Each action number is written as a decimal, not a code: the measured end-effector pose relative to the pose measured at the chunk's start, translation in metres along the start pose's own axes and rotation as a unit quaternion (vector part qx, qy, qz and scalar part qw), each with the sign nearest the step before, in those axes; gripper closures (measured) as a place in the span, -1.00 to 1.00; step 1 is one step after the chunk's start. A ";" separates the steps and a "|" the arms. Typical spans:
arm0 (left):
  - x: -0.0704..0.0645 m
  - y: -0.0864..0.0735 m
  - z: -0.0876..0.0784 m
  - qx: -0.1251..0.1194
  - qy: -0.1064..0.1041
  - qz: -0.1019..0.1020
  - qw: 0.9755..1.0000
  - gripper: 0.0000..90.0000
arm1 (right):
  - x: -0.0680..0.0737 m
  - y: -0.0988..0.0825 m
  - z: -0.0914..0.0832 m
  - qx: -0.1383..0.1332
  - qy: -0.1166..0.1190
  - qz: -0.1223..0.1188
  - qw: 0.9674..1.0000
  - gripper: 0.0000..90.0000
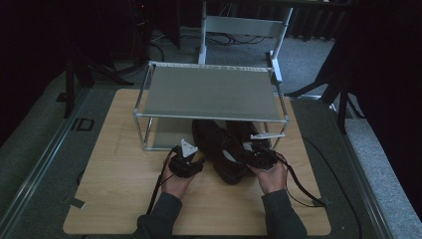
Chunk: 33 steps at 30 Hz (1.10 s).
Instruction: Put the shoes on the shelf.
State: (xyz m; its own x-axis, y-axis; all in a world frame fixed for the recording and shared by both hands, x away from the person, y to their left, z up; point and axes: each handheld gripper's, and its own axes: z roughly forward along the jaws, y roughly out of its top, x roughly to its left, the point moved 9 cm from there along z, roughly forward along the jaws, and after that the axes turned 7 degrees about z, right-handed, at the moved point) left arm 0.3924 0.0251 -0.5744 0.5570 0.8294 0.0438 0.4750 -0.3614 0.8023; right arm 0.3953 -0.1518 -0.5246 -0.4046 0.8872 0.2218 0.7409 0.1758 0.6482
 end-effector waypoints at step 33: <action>0.022 0.007 0.008 -0.013 0.037 -0.031 0.999 0.91 | 0.005 0.020 0.015 -0.035 -0.033 0.022 0.999 0.80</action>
State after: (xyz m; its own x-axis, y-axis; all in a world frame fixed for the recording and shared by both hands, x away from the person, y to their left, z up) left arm 0.4135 0.0369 -0.5723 0.4747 0.8794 0.0359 0.4889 -0.2974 0.8201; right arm 0.4166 -0.1371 -0.5214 -0.3346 0.9198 0.2052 0.7177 0.1076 0.6880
